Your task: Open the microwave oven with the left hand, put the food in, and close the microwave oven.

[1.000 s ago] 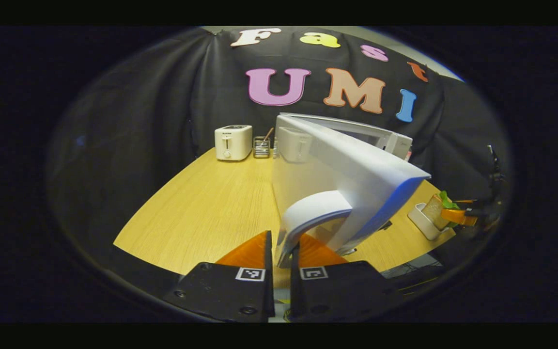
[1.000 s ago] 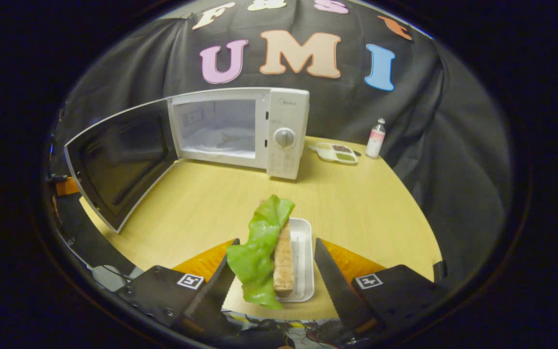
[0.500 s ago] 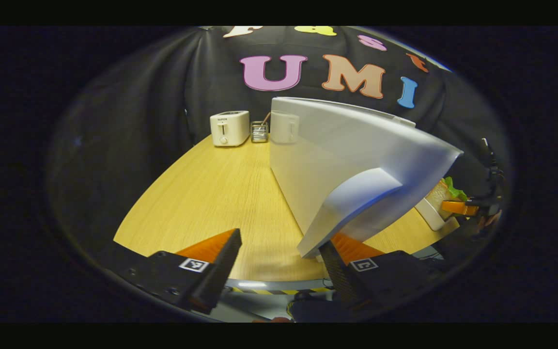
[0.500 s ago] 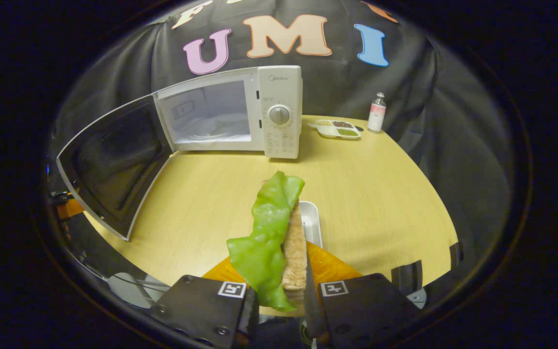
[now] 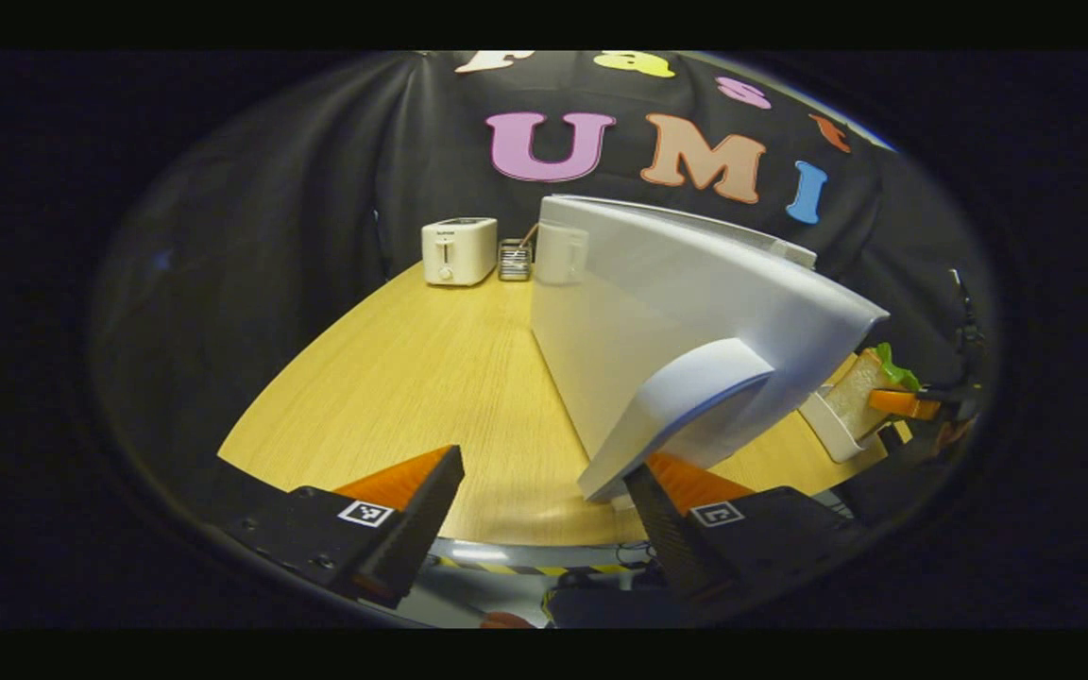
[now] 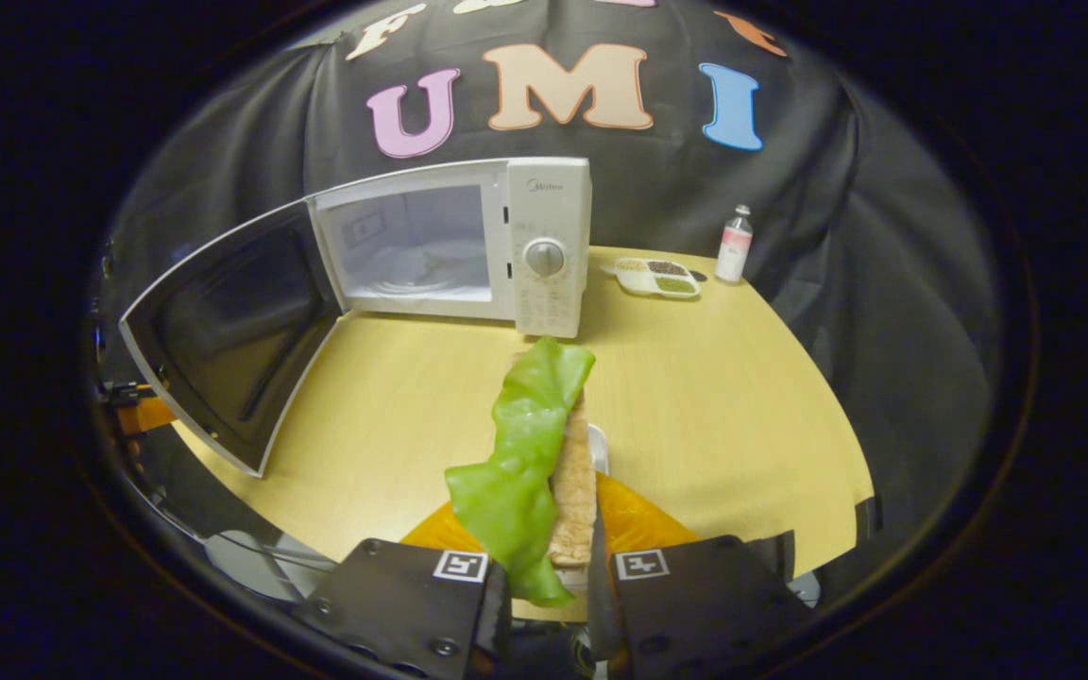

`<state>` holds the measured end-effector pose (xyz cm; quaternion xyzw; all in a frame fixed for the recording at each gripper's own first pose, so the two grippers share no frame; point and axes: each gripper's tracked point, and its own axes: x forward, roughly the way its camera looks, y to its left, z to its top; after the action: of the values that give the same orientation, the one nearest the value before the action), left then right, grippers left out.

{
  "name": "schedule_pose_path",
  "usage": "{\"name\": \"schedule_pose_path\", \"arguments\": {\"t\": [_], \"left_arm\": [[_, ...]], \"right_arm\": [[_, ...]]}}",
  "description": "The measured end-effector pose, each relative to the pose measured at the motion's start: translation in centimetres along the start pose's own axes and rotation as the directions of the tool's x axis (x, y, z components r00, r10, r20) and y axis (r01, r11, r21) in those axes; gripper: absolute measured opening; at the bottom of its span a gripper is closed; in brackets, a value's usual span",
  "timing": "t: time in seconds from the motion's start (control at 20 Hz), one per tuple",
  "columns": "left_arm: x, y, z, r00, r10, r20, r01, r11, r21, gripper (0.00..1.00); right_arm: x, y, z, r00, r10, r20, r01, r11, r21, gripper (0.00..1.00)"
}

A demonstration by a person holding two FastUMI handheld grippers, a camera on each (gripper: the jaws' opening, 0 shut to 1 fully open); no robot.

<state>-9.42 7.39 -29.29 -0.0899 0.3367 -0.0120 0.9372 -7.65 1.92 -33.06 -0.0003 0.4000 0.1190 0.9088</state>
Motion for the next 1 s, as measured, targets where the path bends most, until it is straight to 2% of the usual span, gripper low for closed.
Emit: {"name": "schedule_pose_path", "arguments": {"t": [0.1,0.25,0.3,0.4,0.5,0.6,0.7,0.75,0.8,0.9,0.95,1.0], "left_arm": [[-1.0,-0.3,0.5,1.0,-0.006,0.016,0.006,1.0,0.0,0.98],[-2.8,-0.8,1.5,0.998,-0.028,0.05,0.026,0.998,0.05,0.98],[-3.5,-0.7,1.8,0.998,-0.025,0.062,0.02,0.998,0.067,0.95],[-4.9,-0.3,3.2,0.994,-0.01,0.106,0.0,0.996,0.086,0.98],[-6.5,0.6,5.5,0.984,0.027,0.175,-0.041,0.996,0.073,0.96],[-8.4,0.8,8.9,0.958,0.04,0.285,-0.056,0.997,0.048,0.95],[-10.4,1.0,12.3,0.919,0.048,0.392,-0.067,0.997,0.034,0.96],[-11.3,1.4,13.4,0.907,0.064,0.417,-0.09,0.995,0.045,0.96],[-12.2,2.1,14.7,0.889,0.09,0.449,-0.131,0.99,0.061,0.94],[-13.6,2.5,17.4,0.848,0.114,0.518,-0.196,0.975,0.107,0.96],[-13.9,2.4,18.3,0.834,0.111,0.541,-0.212,0.969,0.129,0.94],[-14.0,2.1,18.7,0.829,0.1,0.55,-0.212,0.967,0.144,0.95]], "right_arm": [[-0.3,0.1,1.2,1.0,0.007,0.014,-0.007,1.0,0.0,0.34],[-0.4,0.6,3.3,0.999,0.016,0.034,-0.015,1.0,-0.022,0.34],[-0.2,1.0,4.0,0.999,0.022,0.042,-0.021,0.999,-0.031,0.34],[0.1,2.0,5.4,0.998,0.04,0.053,-0.037,0.999,-0.039,0.34],[0.5,3.5,6.5,0.997,0.068,0.046,-0.067,0.998,-0.021,0.34],[1.2,4.9,7.7,0.995,0.096,0.034,-0.098,0.994,0.046,0.34],[2.0,6.4,8.8,0.992,0.119,0.026,-0.122,0.985,0.123,0.34],[2.4,7.2,9.2,0.991,0.131,0.018,-0.132,0.977,0.166,0.34],[2.8,8.2,9.6,0.989,0.15,0.011,-0.149,0.964,0.222,0.34],[4.1,10.3,10.3,0.983,0.185,0.004,-0.173,0.915,0.365,0.31],[4.8,11.1,10.7,0.981,0.194,0.007,-0.179,0.887,0.425,0.34],[5.5,11.9,11.2,0.979,0.201,0.011,-0.183,0.864,0.469,0.34]]}}
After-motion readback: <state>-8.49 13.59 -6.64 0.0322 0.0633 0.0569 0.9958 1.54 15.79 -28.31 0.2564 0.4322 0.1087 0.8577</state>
